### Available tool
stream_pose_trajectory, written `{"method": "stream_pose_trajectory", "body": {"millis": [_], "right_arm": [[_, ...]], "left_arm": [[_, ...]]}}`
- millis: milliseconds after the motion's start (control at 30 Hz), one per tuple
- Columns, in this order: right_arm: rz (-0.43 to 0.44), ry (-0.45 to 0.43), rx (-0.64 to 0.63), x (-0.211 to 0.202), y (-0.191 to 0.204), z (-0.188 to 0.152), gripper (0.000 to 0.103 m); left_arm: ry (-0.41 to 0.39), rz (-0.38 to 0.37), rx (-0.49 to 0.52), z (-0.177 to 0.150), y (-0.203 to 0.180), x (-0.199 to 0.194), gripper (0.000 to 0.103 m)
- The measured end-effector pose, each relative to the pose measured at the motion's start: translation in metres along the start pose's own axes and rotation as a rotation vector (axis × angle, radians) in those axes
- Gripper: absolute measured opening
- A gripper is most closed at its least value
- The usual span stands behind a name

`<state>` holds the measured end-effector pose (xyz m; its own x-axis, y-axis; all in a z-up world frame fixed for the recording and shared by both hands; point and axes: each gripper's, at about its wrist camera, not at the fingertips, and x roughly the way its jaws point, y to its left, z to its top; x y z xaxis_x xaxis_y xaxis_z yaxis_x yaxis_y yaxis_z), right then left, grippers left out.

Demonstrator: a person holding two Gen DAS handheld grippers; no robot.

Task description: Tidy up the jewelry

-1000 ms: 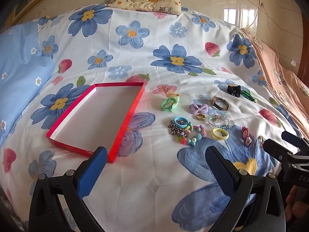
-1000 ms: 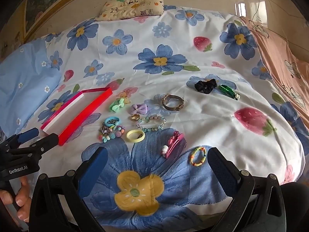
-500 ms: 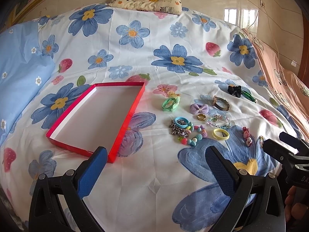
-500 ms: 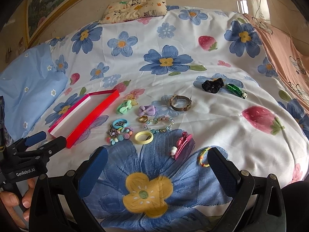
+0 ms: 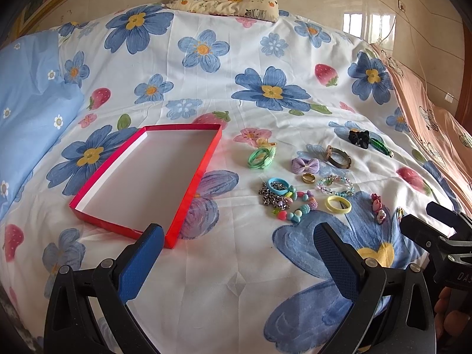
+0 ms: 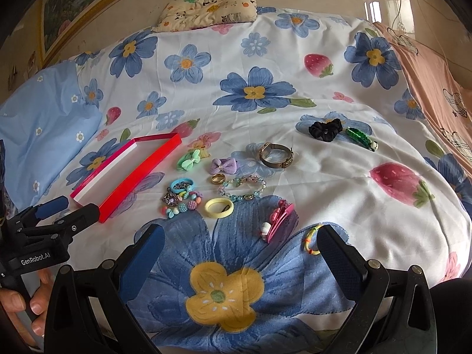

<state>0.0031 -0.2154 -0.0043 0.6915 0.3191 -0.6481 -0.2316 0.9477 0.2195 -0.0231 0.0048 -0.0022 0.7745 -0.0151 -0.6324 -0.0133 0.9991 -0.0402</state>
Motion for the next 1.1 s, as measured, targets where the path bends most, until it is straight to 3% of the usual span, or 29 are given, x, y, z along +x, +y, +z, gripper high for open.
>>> {"method": "stream_pose_trajectory", "body": {"millis": [1100], "right_arm": [[0.007, -0.010, -0.003, -0.0015, 0.0007, 0.0007, 0.103]], "left_arm": [[0.011, 0.000, -0.002, -0.0014, 0.0017, 0.0053, 0.102]]}}
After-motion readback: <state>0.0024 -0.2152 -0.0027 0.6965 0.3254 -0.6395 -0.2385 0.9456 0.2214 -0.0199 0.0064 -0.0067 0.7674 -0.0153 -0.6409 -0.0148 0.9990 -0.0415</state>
